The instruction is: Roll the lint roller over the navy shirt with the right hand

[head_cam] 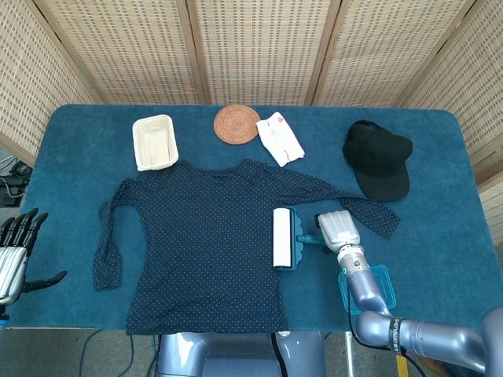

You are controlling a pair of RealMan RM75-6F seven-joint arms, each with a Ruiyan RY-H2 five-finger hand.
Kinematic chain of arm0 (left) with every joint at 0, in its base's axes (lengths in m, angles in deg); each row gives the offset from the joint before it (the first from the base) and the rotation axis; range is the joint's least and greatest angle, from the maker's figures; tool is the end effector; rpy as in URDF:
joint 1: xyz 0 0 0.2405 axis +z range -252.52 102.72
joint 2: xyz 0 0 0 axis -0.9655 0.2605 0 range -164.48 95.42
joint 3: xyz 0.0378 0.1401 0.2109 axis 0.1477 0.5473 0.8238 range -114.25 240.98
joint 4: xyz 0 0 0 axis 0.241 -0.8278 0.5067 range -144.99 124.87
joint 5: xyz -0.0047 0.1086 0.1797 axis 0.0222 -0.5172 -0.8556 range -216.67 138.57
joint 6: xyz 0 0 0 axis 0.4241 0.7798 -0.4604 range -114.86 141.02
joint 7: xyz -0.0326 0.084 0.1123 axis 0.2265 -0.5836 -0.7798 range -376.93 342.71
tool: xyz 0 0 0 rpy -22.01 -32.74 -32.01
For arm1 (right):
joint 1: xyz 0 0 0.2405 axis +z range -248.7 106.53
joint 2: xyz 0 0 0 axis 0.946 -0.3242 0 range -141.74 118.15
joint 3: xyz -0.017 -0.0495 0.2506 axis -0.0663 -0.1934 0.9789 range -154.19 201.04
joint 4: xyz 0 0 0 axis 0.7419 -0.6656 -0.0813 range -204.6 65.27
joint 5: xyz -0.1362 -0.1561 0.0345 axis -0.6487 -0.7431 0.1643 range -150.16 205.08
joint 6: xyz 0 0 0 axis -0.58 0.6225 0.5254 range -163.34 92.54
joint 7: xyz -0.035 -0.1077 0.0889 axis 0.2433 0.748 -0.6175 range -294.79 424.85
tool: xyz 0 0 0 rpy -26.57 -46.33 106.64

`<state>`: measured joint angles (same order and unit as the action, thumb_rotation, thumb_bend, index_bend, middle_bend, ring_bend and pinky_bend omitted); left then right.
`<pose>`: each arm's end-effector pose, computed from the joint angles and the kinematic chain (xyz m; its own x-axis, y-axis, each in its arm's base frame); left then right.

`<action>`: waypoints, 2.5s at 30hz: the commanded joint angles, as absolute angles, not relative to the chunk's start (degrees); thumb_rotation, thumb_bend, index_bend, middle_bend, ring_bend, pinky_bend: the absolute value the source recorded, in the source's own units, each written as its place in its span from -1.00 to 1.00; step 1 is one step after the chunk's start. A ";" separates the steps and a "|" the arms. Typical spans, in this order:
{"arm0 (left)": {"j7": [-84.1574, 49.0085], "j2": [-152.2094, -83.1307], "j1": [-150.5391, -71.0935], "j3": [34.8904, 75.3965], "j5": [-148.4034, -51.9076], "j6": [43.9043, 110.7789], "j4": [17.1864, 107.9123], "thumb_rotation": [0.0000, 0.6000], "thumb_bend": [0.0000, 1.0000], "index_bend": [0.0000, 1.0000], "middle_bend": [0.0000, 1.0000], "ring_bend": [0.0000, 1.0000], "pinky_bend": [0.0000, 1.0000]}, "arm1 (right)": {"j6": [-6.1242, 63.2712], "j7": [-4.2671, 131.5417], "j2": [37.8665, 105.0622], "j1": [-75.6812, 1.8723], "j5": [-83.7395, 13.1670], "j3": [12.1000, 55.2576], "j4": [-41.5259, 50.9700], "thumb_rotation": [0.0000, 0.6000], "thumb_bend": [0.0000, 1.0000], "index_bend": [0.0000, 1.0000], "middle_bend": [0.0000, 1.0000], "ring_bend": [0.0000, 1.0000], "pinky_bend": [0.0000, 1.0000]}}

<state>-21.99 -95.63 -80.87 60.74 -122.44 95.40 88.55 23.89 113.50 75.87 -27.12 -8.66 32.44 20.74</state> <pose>-0.2982 0.1841 0.1608 0.4177 0.0536 0.9070 0.9081 0.0060 -0.4186 -0.1815 -0.3371 -0.0141 0.6272 -0.3741 0.6831 -0.7716 -0.1794 0.6103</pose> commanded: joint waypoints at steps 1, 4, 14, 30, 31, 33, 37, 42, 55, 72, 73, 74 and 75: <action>-21.93 -95.62 -80.89 60.74 -122.43 95.40 88.51 1.00 -1.00 -1.00 -1.00 -1.00 -1.00 | 24.58 114.29 77.27 -26.48 -8.42 31.44 19.38 1.00 -0.15 -0.09 1.00 1.00 1.00; -21.82 -95.57 -80.91 60.76 -122.36 95.34 88.46 1.00 -1.00 -1.00 -1.00 -1.00 -1.00 | 24.70 114.37 77.80 -26.25 -8.11 30.97 18.70 1.00 -0.11 -0.09 1.00 1.00 1.00; -21.50 -95.43 -80.97 60.79 -122.28 95.30 88.45 1.00 -1.00 -1.00 -1.00 -1.00 -1.00 | 24.17 114.11 78.56 -26.11 -6.82 29.53 17.09 1.00 -0.13 -0.11 1.00 1.00 1.00; -20.34 -95.04 -81.19 60.72 -121.83 94.78 88.63 1.00 -1.00 -1.00 -1.00 -1.00 -1.00 | 27.02 113.79 75.26 -24.71 -11.88 30.83 20.95 1.00 0.63 0.37 1.00 1.00 1.00; -19.94 -94.92 -81.23 60.73 -121.79 94.63 88.58 1.00 -1.00 -1.00 -1.00 -1.00 -1.00 | 27.58 115.16 74.30 -23.98 -12.16 31.21 22.48 1.00 0.63 0.38 1.00 1.00 1.00; -19.30 -94.69 -81.32 60.67 -121.76 94.46 88.54 1.00 -1.00 -1.00 -1.00 -1.00 -1.00 | 28.31 117.91 73.12 -22.42 -12.12 32.05 24.67 1.00 0.63 0.39 1.00 1.00 1.00; -18.12 -94.37 -81.50 60.63 -121.69 94.04 88.33 1.00 -1.00 -1.00 -1.00 -1.00 -1.00 | 29.59 124.67 71.82 -18.44 -9.57 34.06 28.15 1.00 0.63 0.41 1.00 1.00 1.00; -16.61 -94.18 -82.10 60.58 -121.17 92.59 87.65 1.00 -1.00 -1.00 -1.00 -1.00 -1.00 | 29.52 134.81 72.17 -11.00 -1.76 37.28 30.57 1.00 0.65 0.43 1.00 1.00 1.00; -16.21 -94.85 -83.23 60.34 -119.73 90.33 86.11 1.00 -1.00 -1.00 -1.00 -1.00 -1.00 | 28.18 154.46 79.55 6.02 20.22 37.24 20.68 1.00 0.59 0.45 1.00 1.00 1.00; -16.77 -95.39 -84.08 60.37 -118.48 88.68 85.58 1.00 -1.00 -1.00 -1.00 -1.00 -1.00 | 26.35 161.36 82.08 8.63 23.92 28.03 11.07 1.00 0.52 0.46 1.00 1.00 1.00; -16.83 -95.41 -84.08 60.39 -118.47 88.70 85.57 1.00 -1.00 -1.00 -1.00 -1.00 -1.00 | 26.36 161.36 82.50 8.75 23.89 28.00 11.11 1.00 0.52 0.46 1.00 1.00 1.00; -16.86 -95.44 -84.07 60.40 -118.46 88.72 85.55 1.00 -1.00 -1.00 -1.00 -1.00 -1.00 | 26.43 161.30 82.82 8.86 23.76 27.98 11.09 1.00 0.52 0.46 1.00 1.00 1.00; -16.88 -95.46 -84.07 60.41 -118.38 88.70 85.52 1.00 -1.00 -1.00 -1.00 -1.00 -1.00 | 26.49 161.25 83.37 9.13 23.33 28.04 11.20 1.00 0.52 0.46 1.00 1.00 1.00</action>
